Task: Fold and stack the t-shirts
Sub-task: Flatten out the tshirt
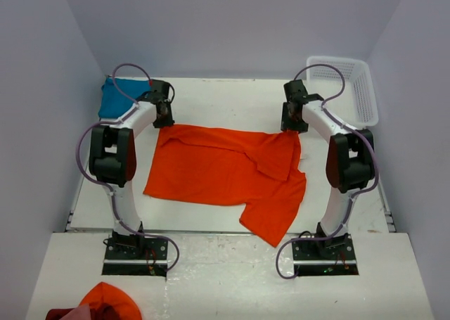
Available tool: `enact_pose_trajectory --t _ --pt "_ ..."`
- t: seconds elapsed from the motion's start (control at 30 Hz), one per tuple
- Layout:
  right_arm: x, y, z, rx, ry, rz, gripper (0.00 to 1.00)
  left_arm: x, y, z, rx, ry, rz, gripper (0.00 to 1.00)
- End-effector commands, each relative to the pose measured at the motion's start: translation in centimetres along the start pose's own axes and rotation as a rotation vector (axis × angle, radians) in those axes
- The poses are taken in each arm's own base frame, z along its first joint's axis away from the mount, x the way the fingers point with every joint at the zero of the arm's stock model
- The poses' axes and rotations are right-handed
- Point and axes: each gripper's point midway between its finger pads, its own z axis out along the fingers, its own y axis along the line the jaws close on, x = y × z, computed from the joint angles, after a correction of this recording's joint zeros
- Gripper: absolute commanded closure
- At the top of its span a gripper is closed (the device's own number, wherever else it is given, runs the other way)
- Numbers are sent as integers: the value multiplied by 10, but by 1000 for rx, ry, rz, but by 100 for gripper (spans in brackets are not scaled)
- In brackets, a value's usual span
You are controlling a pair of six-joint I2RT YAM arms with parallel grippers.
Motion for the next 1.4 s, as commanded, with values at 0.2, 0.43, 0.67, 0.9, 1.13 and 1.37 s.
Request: enact_pose_trajectory --t 0.2,0.43,0.67,0.9,1.13,1.37 --pt "-21 -1 13 -36 -2 29 56 -5 -1 10 17 -8 21 69" --pt "-27 6 27 -62 22 28 64 -8 2 9 15 -20 19 67" --pt "-31 5 37 -45 29 36 83 -6 3 13 7 -14 22 67" --pt "-33 -8 34 25 8 60 100 -3 6 8 1 -24 6 66" --pt "-28 -27 15 96 -24 89 100 -3 9 2 -8 -30 -22 62" --pt "-30 -26 5 65 -45 80 100 -6 14 6 -20 -30 -50 58"
